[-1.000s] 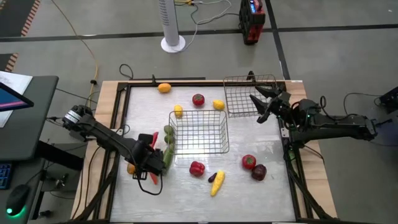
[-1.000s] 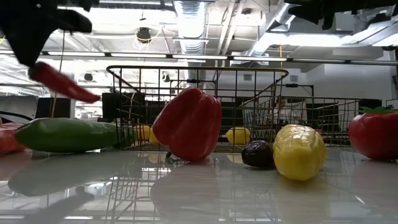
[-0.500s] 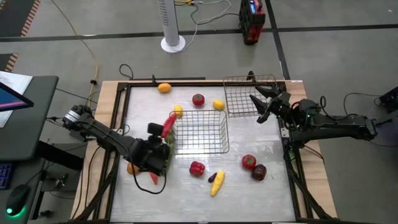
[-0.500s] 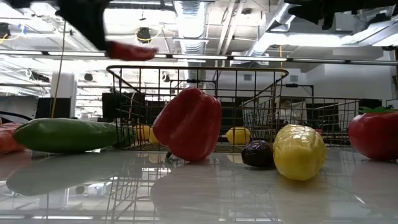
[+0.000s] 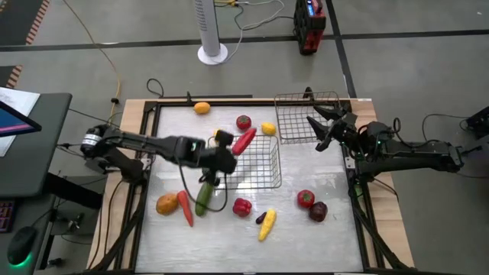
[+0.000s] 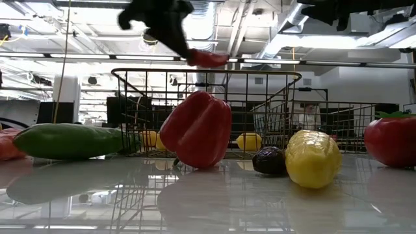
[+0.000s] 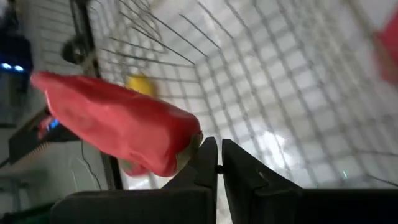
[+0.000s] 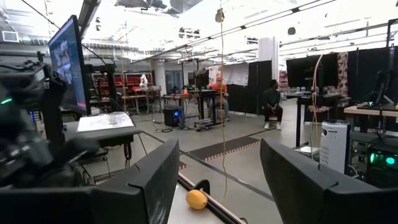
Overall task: Sort produce into baskets
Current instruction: Put the red chili pepper into the left wire basket, then put the orange carrot into the left wire basket, then put the green cucumber into the left wire basket
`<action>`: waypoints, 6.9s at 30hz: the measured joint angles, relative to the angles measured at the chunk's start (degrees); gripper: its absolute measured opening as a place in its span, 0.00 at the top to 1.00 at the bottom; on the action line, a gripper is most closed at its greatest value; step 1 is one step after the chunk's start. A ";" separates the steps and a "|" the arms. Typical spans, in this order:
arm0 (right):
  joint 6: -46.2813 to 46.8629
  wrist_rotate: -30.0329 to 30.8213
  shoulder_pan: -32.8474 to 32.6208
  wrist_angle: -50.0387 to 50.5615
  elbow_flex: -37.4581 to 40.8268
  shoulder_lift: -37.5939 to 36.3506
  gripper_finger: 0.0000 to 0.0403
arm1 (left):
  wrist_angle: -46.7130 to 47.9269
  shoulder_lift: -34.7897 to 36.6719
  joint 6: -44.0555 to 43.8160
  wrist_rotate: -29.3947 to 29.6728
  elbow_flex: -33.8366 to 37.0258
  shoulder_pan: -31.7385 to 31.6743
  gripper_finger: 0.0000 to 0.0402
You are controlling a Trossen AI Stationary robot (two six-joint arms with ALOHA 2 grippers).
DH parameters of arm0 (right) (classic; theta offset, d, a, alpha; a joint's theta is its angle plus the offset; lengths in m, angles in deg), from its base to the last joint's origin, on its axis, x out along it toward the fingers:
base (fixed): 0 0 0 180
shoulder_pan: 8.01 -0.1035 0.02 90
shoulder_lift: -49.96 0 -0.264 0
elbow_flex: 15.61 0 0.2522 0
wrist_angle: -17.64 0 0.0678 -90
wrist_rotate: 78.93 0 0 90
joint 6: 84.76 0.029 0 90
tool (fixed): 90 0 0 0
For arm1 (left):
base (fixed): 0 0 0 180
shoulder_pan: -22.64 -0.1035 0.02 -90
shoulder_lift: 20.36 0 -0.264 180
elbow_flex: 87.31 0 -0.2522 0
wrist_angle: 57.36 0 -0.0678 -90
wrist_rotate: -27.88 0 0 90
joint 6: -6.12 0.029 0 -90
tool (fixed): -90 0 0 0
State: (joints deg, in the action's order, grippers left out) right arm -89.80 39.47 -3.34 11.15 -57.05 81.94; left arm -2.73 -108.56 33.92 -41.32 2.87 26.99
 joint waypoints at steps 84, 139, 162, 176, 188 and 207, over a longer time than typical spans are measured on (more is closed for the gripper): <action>-2.55 -0.05 -0.38 -0.79 -0.02 -0.13 0.37 | 31.40 0.04 -52.55 -12.79 9.79 22.89 0.53; -2.96 -1.62 0.00 -1.22 -0.02 -0.06 0.37 | 10.03 0.00 -21.23 -9.04 30.22 34.67 0.50; -2.96 -1.62 0.00 -1.20 -0.02 -0.05 0.37 | 22.02 -0.02 -22.65 -2.92 20.40 34.65 0.73; -2.96 -1.60 0.00 -2.30 -0.02 1.46 0.37 | 21.82 2.28 -31.70 -4.30 7.64 24.26 0.72; -3.95 -1.60 0.01 -2.39 -0.02 1.74 0.37 | -1.27 13.14 -25.10 -14.01 7.45 8.68 0.72; -4.22 -1.57 1.89 -1.48 -0.02 1.73 0.37 | -6.87 6.90 -24.01 -14.36 7.63 -4.07 0.38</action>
State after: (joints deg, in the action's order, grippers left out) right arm -94.01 37.90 -1.45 9.67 -57.07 83.67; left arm -9.60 -101.66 9.91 -55.68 10.51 22.92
